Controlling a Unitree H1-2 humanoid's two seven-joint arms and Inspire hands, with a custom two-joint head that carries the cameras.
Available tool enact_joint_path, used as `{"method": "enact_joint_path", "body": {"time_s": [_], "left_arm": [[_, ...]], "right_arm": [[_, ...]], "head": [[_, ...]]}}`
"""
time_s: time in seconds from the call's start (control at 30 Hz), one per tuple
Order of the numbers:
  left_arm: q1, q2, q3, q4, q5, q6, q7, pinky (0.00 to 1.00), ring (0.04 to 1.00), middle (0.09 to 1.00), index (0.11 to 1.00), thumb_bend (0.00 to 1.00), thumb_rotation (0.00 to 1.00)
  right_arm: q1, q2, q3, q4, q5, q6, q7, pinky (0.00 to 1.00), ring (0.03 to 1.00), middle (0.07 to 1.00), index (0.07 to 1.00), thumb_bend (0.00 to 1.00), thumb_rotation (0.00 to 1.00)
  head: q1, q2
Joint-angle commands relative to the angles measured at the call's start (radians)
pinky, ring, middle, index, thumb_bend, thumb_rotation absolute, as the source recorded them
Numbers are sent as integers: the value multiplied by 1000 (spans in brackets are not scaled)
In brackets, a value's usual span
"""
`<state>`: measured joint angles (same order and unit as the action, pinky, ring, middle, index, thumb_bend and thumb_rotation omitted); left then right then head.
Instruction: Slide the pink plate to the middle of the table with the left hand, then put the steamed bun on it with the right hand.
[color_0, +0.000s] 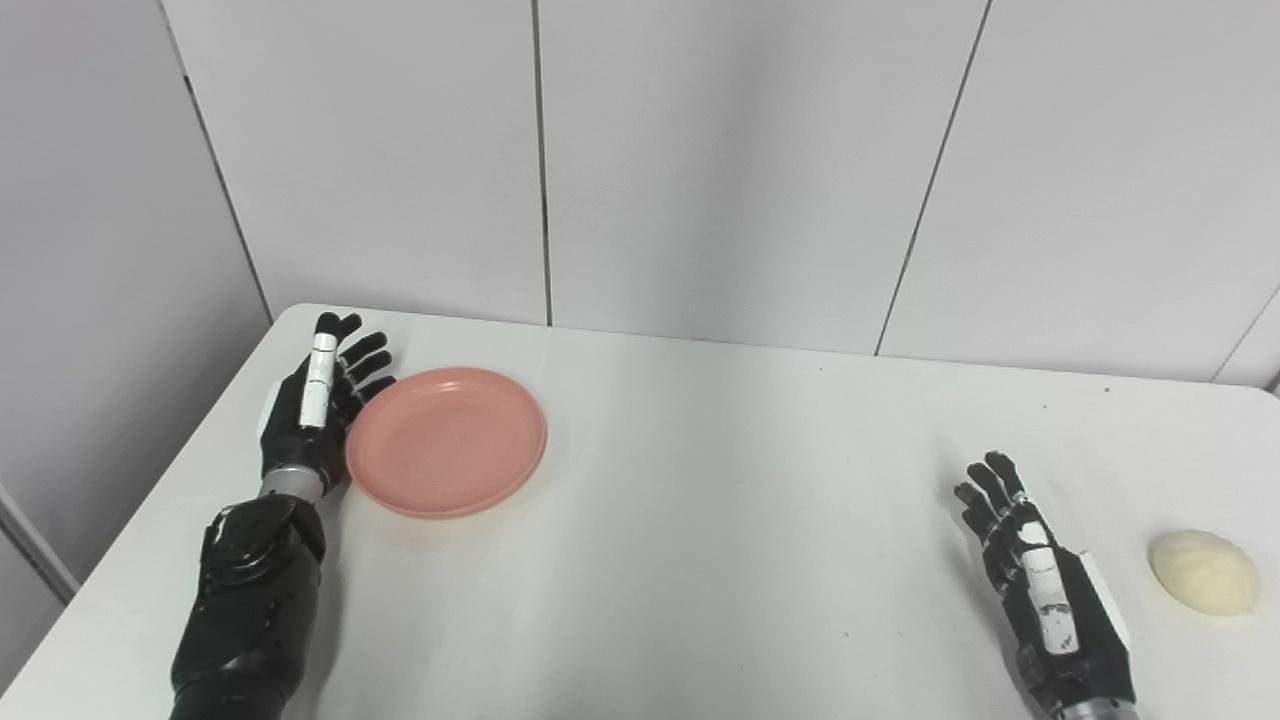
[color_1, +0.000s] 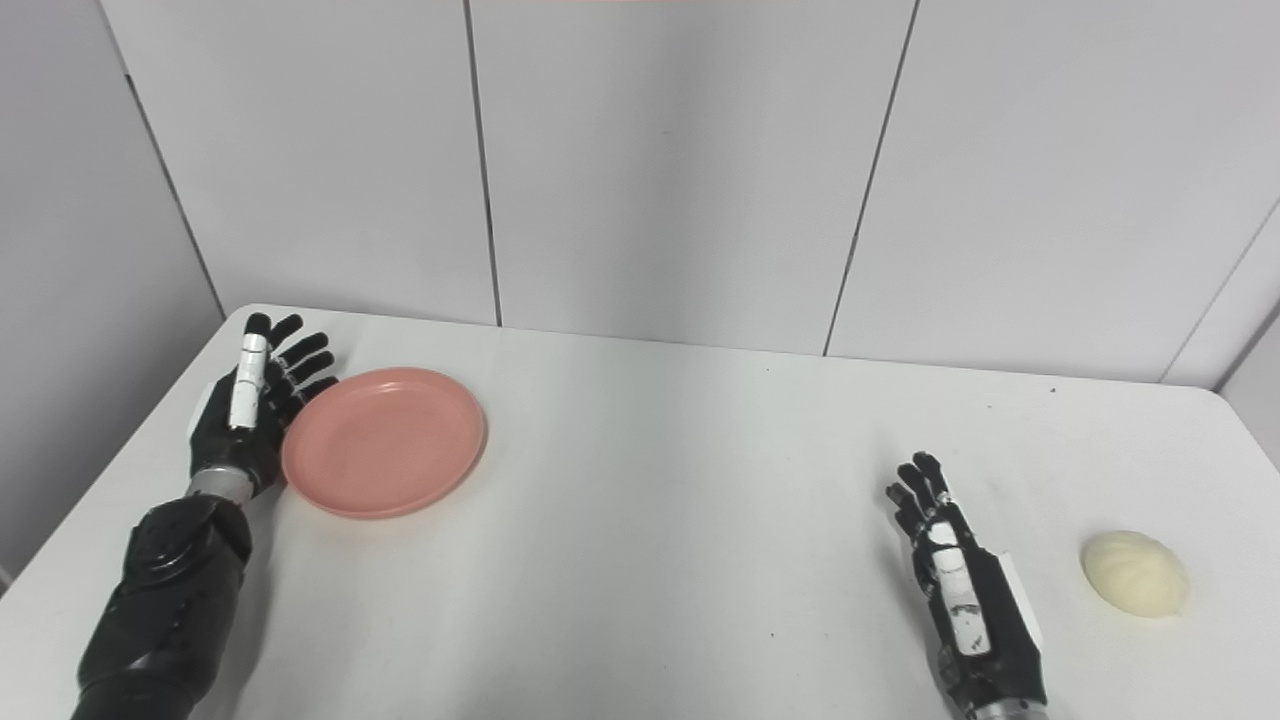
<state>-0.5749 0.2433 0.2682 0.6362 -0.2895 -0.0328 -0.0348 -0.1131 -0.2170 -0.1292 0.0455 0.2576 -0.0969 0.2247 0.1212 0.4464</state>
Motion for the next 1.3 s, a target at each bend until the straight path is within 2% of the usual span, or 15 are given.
{"method": "enact_joint_path", "body": {"time_s": [0.0,0.1,0.23,0.33,0.47,0.53,0.73,0.93,1.27], "left_arm": [[-44,-7,2,-34,-16,3,-11,773,808,796,846,830,818],[-45,-19,-15,-30,-3,-1,-16,765,812,802,851,813,835],[-50,-40,-31,-10,5,-10,-10,730,790,772,829,854,821],[-52,-52,-43,0,10,-14,-18,735,794,782,828,865,826],[-58,-58,-84,30,50,-24,-29,726,788,773,817,870,862],[-60,-68,-96,44,56,-30,-32,721,778,767,800,893,845],[-68,-90,-120,72,67,-46,-51,732,778,766,781,862,829],[-84,-102,-163,113,94,-66,-78,765,780,775,819,854,850],[-114,-147,-189,159,106,-59,-94,716,772,781,810,813,865]], "right_arm": [[29,10,4,-3,13,11,1,1000,945,966,969,823,898],[29,10,3,-3,11,11,1,1000,941,962,965,831,893],[29,8,6,-2,6,10,2,1000,941,960,967,826,897],[27,11,8,-2,6,13,1,1000,938,957,968,840,887],[24,17,11,-5,4,25,-7,1000,930,950,961,855,866],[24,17,13,-9,4,31,-7,1000,934,954,966,851,867],[25,23,17,-17,0,40,-10,1000,940,956,970,845,864],[25,31,20,-23,-9,50,-19,1000,929,947,962,857,856],[23,44,29,-15,-28,42,-29,1000,924,943,958,845,854]], "head": [[-1,3],[-5,6],[-7,5],[-10,4],[-16,-1],[-18,-2],[-32,2],[-44,1],[-72,-4]]}}
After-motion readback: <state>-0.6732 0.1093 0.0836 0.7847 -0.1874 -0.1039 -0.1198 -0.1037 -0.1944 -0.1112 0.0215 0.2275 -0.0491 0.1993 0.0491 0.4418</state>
